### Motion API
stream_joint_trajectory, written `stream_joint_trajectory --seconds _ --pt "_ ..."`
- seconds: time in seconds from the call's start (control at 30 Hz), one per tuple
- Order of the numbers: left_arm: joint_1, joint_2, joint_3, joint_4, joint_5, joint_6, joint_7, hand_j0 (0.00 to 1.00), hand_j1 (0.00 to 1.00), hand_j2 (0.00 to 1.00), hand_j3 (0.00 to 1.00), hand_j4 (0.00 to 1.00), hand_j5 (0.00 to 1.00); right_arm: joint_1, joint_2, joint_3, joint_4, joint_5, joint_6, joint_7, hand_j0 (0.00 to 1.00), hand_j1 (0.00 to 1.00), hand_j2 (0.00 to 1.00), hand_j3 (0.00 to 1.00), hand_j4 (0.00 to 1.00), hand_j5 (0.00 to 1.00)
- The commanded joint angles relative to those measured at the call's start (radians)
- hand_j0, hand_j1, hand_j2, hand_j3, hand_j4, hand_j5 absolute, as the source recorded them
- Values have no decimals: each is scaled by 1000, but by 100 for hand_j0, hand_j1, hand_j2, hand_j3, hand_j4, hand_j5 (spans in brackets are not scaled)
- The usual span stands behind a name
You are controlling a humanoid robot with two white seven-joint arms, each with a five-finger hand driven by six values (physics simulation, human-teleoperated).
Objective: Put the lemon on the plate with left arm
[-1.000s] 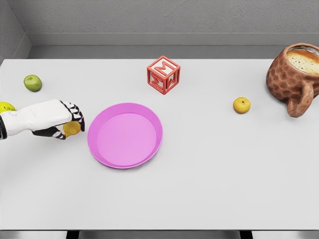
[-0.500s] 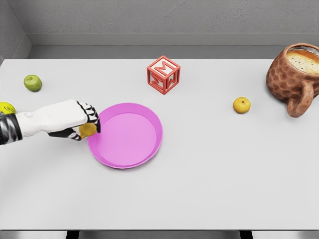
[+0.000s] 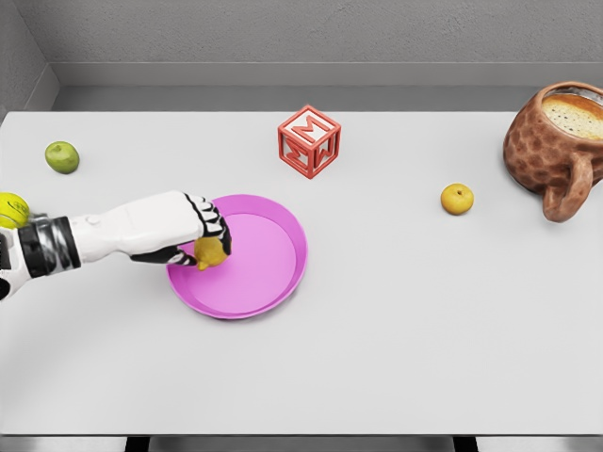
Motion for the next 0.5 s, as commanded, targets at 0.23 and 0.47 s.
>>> stream_joint_trajectory --seconds 0.23,0.47 --pt "-17 -18 9 4 16 3 1 100 100 100 100 100 100 0 0 0 0 -1 0 0 100 100 100 100 100 100" --pt "20 18 243 95 24 3 1 100 100 100 100 100 100 0 0 0 0 -1 0 0 100 100 100 100 100 100"
